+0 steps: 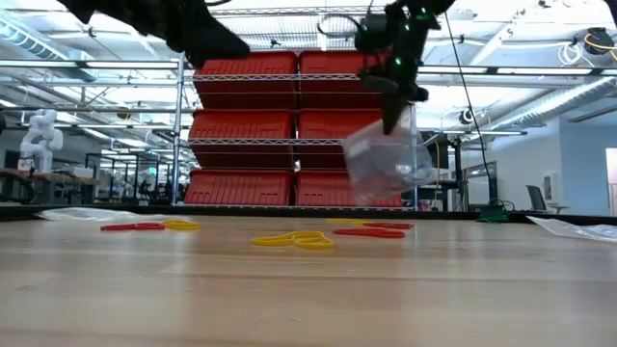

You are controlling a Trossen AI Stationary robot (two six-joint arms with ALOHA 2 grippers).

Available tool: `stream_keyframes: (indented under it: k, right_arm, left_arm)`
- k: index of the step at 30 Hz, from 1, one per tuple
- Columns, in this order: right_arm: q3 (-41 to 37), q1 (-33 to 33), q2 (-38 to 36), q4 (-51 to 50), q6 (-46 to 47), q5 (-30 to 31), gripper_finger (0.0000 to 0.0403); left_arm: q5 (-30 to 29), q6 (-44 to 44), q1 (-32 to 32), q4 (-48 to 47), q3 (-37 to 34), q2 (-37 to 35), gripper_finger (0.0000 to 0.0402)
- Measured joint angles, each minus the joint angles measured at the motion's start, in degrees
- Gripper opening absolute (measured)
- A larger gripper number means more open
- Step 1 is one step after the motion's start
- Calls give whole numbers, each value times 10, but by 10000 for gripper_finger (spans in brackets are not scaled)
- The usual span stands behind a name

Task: Sort rubber bands
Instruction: Put the zip bag on the table

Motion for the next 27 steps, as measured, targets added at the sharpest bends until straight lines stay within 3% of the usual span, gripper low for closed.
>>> stream_keyframes:
  k: [8, 15, 19, 27]
  right_arm:
    - [-1, -85, 0, 13, 46, -89, 0]
    - [-11, -85, 0, 42, 108, -126, 0]
    - [-72, -97, 0, 105, 140, -164, 0]
    - [-260, -105, 0, 285, 192, -169, 0]
  left_arm:
    - [-1, -12, 0, -19, -2, 0, 11]
    - [-2, -16, -5, -47, -2, 3, 6]
    - [-2, -21, -10, -48, -2, 3, 4]
    - [-31, -28, -23, -56, -2, 3, 2]
